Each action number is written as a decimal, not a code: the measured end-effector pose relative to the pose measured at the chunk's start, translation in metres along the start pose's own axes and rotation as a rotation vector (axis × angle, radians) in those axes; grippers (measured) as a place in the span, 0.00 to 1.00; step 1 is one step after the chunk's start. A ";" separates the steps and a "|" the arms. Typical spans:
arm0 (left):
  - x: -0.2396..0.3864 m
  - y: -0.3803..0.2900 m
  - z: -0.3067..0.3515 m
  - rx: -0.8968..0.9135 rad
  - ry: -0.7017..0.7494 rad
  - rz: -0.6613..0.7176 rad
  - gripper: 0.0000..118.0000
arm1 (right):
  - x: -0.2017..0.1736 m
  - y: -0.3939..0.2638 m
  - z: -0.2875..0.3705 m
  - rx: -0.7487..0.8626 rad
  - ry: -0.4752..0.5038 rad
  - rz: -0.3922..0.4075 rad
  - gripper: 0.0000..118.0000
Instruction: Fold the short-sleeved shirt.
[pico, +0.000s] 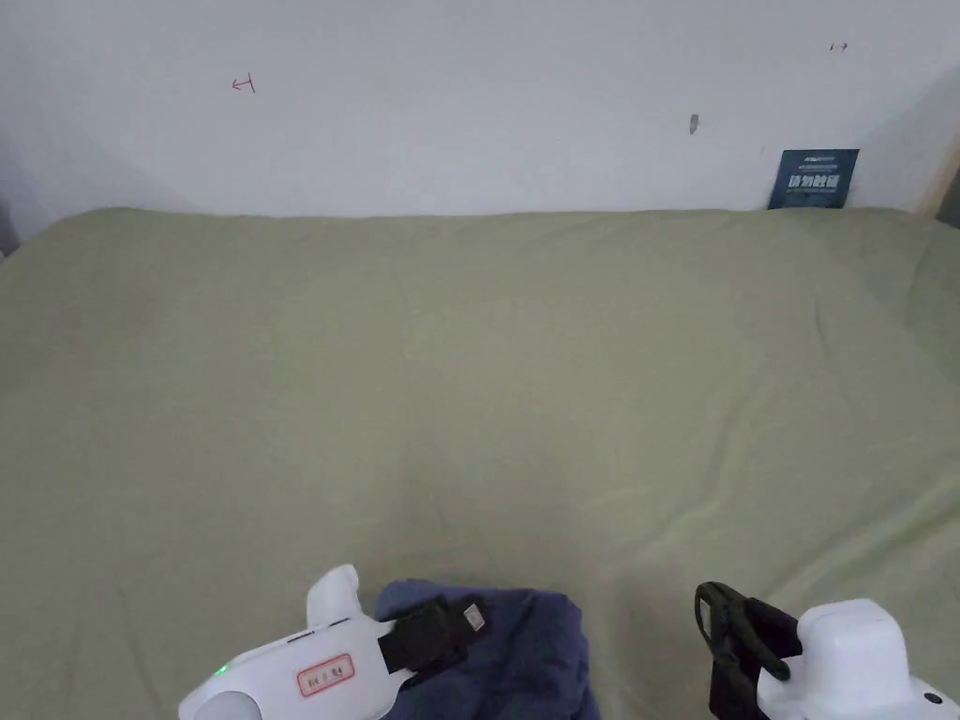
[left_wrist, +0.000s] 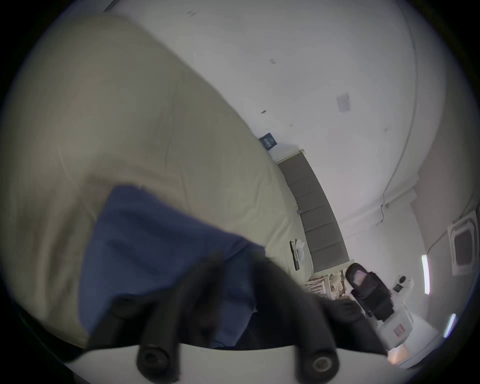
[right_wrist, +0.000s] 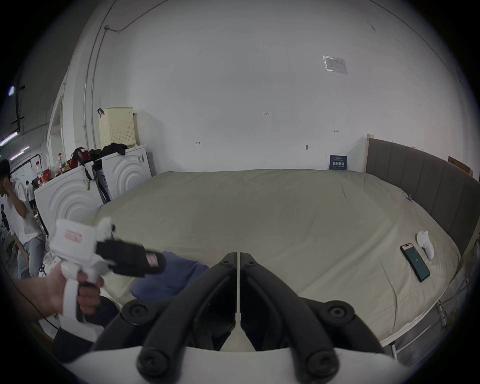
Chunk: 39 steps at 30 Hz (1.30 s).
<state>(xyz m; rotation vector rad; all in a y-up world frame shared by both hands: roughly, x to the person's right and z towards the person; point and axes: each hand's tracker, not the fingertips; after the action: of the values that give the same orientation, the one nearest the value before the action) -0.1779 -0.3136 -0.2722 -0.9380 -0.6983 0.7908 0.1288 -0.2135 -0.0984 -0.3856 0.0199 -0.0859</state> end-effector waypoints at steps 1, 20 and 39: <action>-0.001 -0.010 -0.012 -0.017 0.022 0.006 0.07 | 0.000 0.000 0.000 -0.004 0.000 -0.001 0.04; 0.039 -0.049 0.018 -0.023 0.046 -0.341 0.13 | -0.007 -0.032 -0.078 -0.338 0.275 -0.254 0.06; -0.076 -0.016 -0.020 -0.103 0.074 0.088 0.26 | 0.005 -0.091 -0.136 -0.486 0.295 -0.427 0.05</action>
<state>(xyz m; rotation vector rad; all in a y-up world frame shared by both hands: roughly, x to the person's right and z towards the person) -0.1975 -0.3908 -0.2796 -1.0922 -0.6412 0.7995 0.1217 -0.3493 -0.1899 -0.8574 0.2533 -0.5670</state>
